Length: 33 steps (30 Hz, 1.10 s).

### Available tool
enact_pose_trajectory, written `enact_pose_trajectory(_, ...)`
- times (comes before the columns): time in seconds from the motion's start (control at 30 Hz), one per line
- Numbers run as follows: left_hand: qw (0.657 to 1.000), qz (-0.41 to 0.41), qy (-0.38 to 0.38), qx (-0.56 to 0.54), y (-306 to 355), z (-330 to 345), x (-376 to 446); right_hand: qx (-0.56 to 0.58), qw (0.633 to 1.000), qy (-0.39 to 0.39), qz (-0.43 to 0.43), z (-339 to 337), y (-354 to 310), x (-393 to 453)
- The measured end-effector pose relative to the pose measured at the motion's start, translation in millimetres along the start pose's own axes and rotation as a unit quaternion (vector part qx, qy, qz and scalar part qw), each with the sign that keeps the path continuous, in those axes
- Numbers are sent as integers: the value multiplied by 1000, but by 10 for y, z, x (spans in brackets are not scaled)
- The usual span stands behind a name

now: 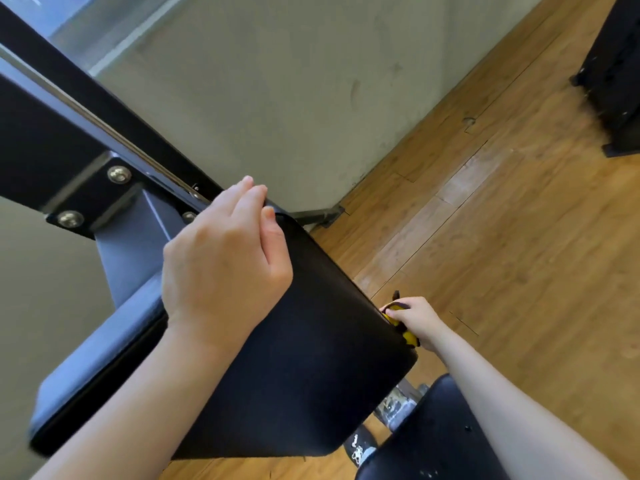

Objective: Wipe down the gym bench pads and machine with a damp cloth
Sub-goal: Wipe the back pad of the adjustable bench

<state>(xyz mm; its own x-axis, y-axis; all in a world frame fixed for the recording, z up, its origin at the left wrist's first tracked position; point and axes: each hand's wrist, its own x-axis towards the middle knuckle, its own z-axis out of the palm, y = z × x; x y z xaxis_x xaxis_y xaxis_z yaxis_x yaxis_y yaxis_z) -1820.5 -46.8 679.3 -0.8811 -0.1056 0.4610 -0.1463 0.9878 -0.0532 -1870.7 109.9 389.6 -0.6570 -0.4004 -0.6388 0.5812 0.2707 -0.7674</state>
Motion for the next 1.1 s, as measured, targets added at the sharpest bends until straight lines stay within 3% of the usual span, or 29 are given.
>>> enact_pose_trajectory(0.1, 1000, 12, 5, 8, 2, -4, -2, 46, 992, 18, -114, 154, -514, -384)
enact_pose_trajectory(0.2, 1000, 21, 6, 14, -3, -14, 13, 126, 960, 5, -249, 278, -1085, -736)
enact_pose_trajectory(0.27, 999, 27, 7, 22, -2, -22, 18, 113, 942, 6, -317, 345, -1325, -885)
enact_pose_trajectory(0.33, 999, 26, 1, 28, -7, -31, 14, 79, 946, 31, -312, 372, -1278, -900)
enact_pose_trajectory(0.43, 999, 17, -11, 28, -12, -55, -4, -49, 978, 80, -189, 279, -779, -773)
enact_pose_trajectory(0.5, 1000, 5, -20, 12, -8, -54, -4, -131, 978, 85, -136, 191, -555, -791)
enact_pose_trajectory(0.57, 999, -10, -33, -27, -16, -63, -12, -85, 982, 100, -136, 147, -608, -933)
enact_pose_trajectory(0.67, 989, 6, -41, -140, -37, -121, -76, 115, 974, 73, -180, 157, -980, -1384)
enact_pose_trajectory(0.8, 931, -20, -56, -359, 150, -332, -493, 233, 930, -42, -282, 285, -1441, -2033)
enact_pose_trajectory(0.9, 829, -77, -104, -544, 323, -497, -952, 233, 913, -86, -323, 582, -1653, -2450)
enact_pose_trajectory(0.97, 764, -151, -76, -622, 319, -613, -1155, 198, 915, -106, -334, 869, -1645, -2633)
enact_pose_trajectory(1.0, 750, -189, -52, -632, 261, -676, -1231, 185, 917, -124, -332, 1024, -1618, -2687)
enact_pose_trajectory(1.1, 752, -258, 15, -606, -143, -833, -1532, 133, 919, -201, -312, 1499, -1576, -2788)
